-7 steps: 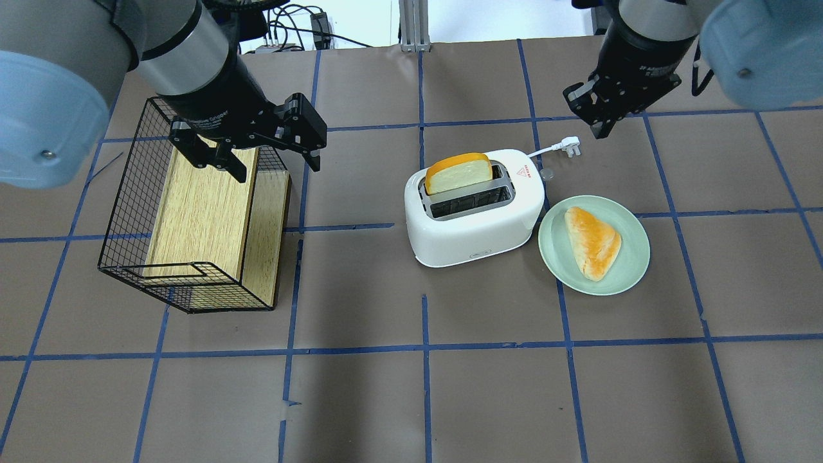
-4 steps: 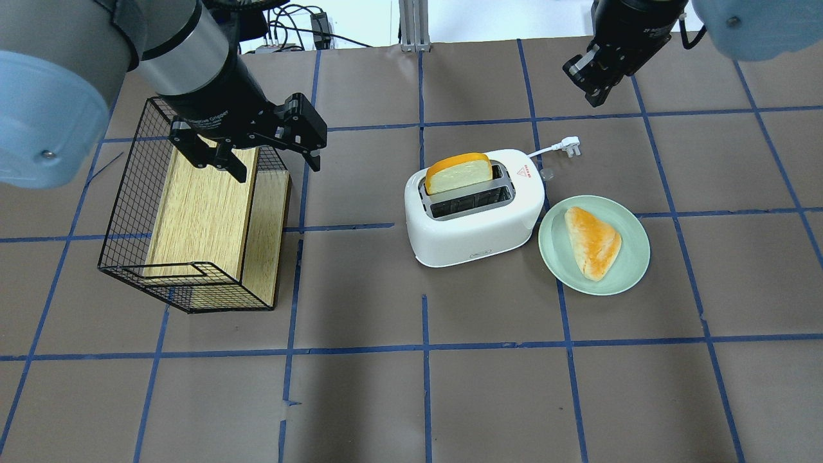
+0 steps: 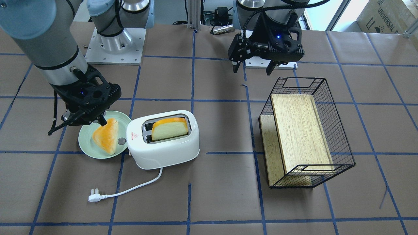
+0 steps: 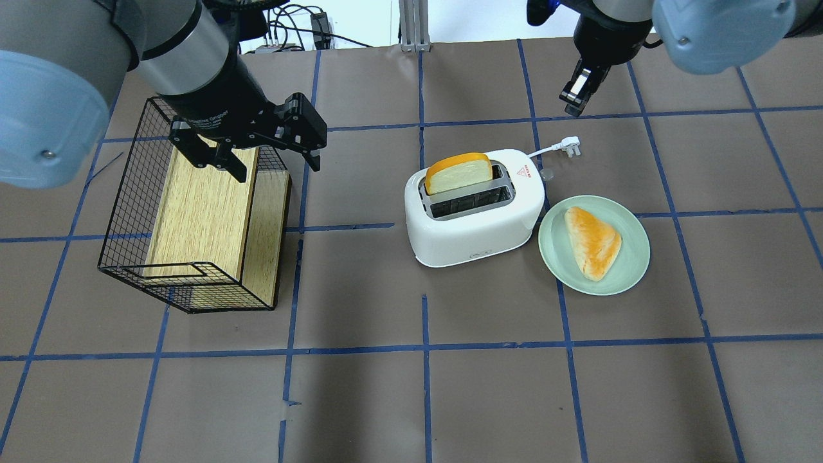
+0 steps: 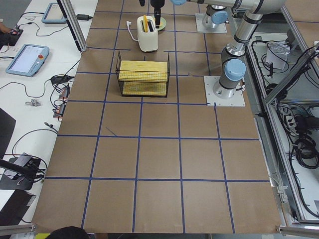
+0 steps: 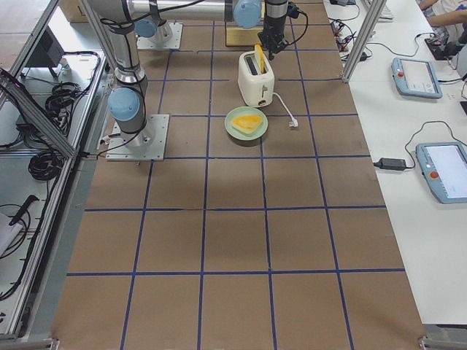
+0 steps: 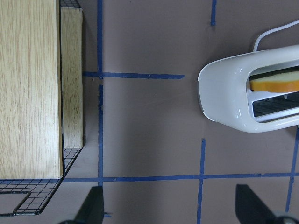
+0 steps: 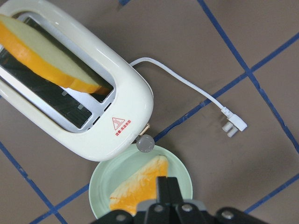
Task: Press toaster with right arm
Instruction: 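Raise the right gripper and move it over the toaster's lever end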
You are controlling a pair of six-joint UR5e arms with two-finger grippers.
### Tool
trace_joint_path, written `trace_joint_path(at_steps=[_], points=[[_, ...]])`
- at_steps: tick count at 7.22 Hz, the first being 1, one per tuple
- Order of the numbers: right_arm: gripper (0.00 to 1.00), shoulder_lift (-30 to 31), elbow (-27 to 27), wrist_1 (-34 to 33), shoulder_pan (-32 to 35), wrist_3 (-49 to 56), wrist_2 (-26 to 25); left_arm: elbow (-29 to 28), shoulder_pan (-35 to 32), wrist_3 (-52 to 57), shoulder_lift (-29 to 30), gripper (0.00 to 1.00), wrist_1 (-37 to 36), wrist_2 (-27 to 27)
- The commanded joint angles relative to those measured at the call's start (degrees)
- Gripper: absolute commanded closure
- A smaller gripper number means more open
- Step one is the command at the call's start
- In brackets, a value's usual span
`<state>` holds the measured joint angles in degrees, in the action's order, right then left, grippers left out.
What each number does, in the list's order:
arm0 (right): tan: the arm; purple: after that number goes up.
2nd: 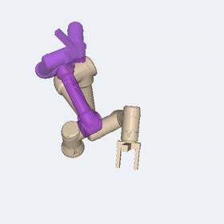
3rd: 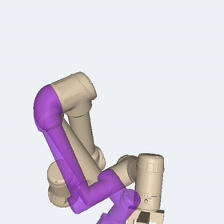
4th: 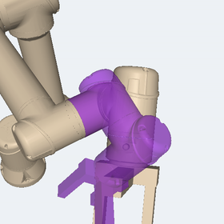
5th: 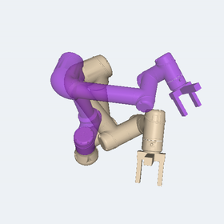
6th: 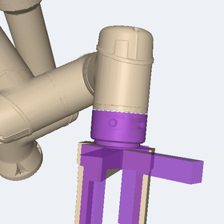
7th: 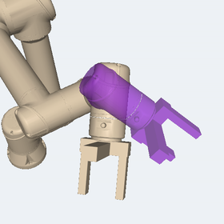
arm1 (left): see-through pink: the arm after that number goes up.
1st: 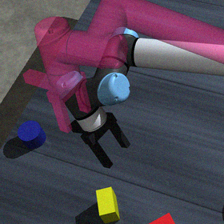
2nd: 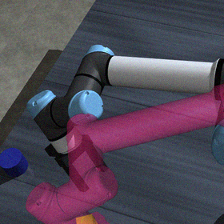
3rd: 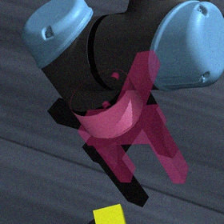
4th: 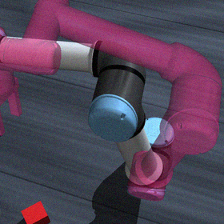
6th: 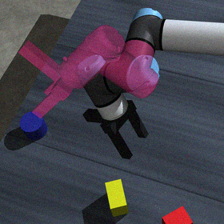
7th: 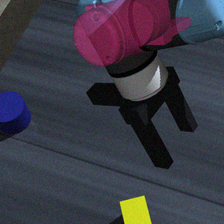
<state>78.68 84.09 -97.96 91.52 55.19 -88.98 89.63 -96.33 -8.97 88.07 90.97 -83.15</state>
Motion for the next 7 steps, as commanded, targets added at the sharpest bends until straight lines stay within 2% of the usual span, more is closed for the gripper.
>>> trace_joint_path(at_steps=[1, 2, 4, 7], points=[[0.91, -1.76, 3.17, -1.18, 0.15, 15.22, 0.03, 0.01, 0.00, 0.00, 0.00, 0.00, 0.00, 0.00], [0.91, -1.95, 6.06, -4.32, -0.11, 22.61, 0.03, 0.01, 0.00, 0.00, 0.00, 0.00, 0.00, 0.00], [0.91, -1.95, 13.44, -14.23, 0.06, 26.71, 0.12, 0.01, 0.00, 0.00, 0.00, 0.00, 0.00, 0.00], [0.90, -2.04, 16.37, -17.17, 0.06, 29.36, 0.21, 0.01, 0.00, 0.00, 0.00, 0.00, 0.00, 0.00]])
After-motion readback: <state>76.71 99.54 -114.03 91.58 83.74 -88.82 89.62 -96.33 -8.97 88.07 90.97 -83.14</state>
